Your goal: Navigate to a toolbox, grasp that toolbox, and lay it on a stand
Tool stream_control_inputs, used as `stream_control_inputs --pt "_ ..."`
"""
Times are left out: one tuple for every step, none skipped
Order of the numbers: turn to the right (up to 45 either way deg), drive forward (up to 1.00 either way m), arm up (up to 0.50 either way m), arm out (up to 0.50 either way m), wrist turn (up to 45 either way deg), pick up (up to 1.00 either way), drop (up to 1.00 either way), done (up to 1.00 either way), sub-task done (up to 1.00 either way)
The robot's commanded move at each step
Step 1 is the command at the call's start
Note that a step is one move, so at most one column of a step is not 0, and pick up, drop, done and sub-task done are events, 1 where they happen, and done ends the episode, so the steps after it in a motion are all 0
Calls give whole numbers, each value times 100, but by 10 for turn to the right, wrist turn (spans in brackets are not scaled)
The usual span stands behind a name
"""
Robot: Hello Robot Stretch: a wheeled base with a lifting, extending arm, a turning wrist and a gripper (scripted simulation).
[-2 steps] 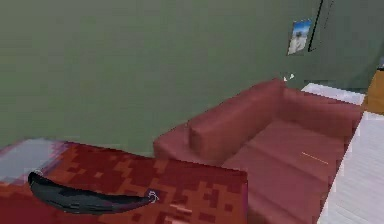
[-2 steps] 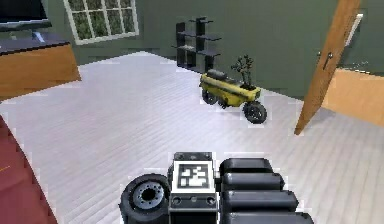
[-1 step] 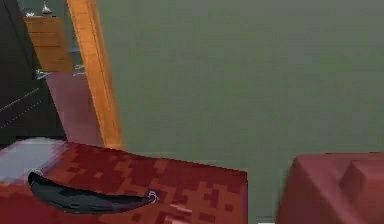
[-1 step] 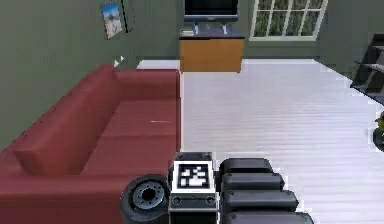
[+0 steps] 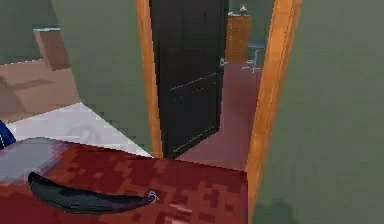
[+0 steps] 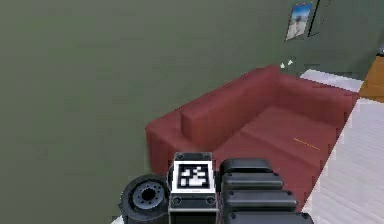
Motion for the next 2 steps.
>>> stream_control_inputs --pt "0 60 0 0 0 0 0 0 0" --pt "-30 0 0 0 0 0 0 0 0"
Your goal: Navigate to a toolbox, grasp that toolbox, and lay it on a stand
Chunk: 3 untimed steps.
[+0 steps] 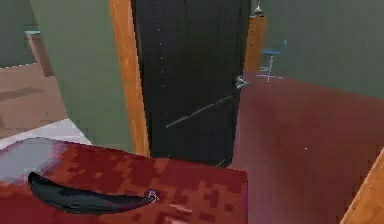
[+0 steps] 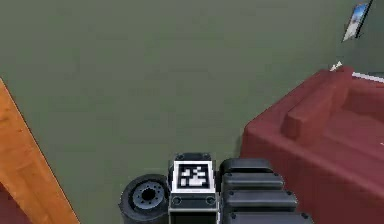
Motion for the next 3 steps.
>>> stream_control_inputs --pt "-450 0 0 0 0 0 0 0 0" --pt "-240 0 0 0 0 0 0 0 0" --pt "0 30 0 0 0 0 0 0 0"
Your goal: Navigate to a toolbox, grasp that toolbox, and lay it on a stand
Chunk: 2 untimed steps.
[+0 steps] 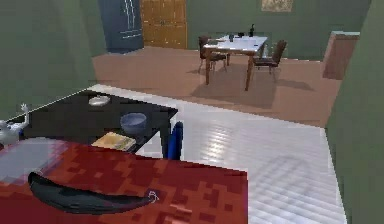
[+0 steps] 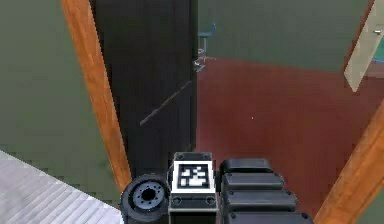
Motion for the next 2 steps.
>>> stream_control_inputs --pt "450 0 0 0 0 0 0 0 0" --pt "450 0 0 0 0 0 0 0 0"
